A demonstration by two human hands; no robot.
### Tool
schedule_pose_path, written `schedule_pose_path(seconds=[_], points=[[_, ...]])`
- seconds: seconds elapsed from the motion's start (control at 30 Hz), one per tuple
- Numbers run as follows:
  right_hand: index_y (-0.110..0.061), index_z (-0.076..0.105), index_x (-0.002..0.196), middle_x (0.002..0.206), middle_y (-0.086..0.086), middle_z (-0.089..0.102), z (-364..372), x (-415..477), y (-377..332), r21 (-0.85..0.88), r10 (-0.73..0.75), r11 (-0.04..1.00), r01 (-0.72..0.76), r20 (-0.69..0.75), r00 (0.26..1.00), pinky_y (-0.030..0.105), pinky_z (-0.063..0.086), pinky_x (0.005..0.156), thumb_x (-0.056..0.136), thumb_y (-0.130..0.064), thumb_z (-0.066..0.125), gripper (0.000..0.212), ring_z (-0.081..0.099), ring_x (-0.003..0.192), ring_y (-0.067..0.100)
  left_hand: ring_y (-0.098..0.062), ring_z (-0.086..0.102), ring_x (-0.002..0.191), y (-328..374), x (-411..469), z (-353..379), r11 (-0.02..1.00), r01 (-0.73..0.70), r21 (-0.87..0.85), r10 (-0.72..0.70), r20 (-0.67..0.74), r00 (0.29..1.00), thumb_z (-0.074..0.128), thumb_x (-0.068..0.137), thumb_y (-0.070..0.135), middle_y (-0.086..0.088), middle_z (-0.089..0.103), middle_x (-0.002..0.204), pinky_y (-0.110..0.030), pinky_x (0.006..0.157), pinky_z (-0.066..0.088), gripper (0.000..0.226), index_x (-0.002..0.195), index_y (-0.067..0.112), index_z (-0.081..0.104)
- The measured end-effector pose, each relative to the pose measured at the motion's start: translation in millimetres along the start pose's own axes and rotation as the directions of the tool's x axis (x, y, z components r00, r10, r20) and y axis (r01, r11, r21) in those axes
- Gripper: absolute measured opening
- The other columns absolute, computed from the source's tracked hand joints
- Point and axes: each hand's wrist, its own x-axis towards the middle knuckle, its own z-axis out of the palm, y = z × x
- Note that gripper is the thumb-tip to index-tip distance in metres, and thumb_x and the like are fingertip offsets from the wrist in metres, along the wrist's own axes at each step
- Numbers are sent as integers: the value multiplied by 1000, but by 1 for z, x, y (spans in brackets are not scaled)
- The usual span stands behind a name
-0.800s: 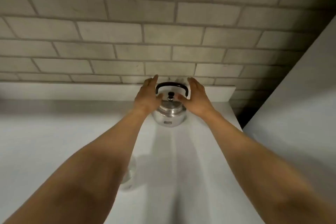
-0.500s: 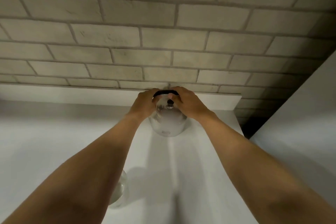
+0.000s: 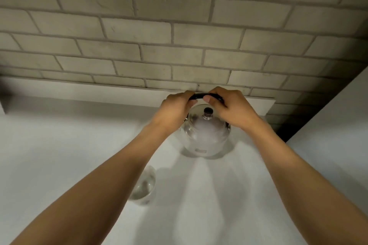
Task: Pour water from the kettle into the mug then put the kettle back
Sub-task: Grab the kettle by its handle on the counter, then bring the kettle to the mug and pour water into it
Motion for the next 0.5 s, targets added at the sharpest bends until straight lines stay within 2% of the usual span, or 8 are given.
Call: schedule_pose_path(seconds=[0.07, 0.17, 0.37, 0.43, 0.5], points=[[-28, 70, 97, 66, -16, 65, -13, -19, -17, -37, -17, 999, 16, -41, 999, 12, 39, 57, 96, -55, 55, 31, 62, 73, -3, -35, 68, 87, 14, -20, -11, 999, -52, 0, 52, -37, 998, 55, 107, 27, -9, 74, 95, -38, 72, 50, 25, 127, 16, 66], [-29, 72, 95, 61, -20, 61, -28, -51, -44, -49, -41, 998, 36, -110, 993, 11, 38, 56, 97, -49, 60, 24, 61, 68, -3, -34, 66, 91, 33, -53, -25, 994, -93, -60, 89, -75, 993, 56, 107, 25, -7, 74, 99, -46, 78, 54, 23, 125, 16, 67], [-25, 73, 91, 62, -30, 62, -40, -114, -83, -4, -61, 998, 61, -124, 990, 11, 38, 57, 98, -40, 67, 17, 61, 61, 1, -23, 68, 95, 47, -121, -34, 976, -147, -164, 130, -109, 986, 56, 107, 29, -1, 73, 109, -44, 82, 56, 25, 129, 19, 65], [-23, 73, 89, 59, -23, 64, -39, -132, -91, 7, -73, 997, 74, -131, 989, 11, 38, 56, 98, -38, 68, 18, 62, 60, 3, -21, 68, 104, 48, -143, -30, 961, -146, -235, 123, -110, 986, 59, 106, 32, 0, 70, 121, -43, 88, 58, 32, 136, 21, 61], [-19, 75, 91, 62, -14, 67, -36, -147, -96, 14, -83, 996, 86, -136, 987, 14, 40, 57, 97, -41, 67, 24, 62, 60, 6, -16, 62, 118, 47, -173, -22, 947, -153, -281, 114, -152, 982, 64, 103, 38, 2, 58, 136, -37, 96, 58, 47, 146, 23, 51]])
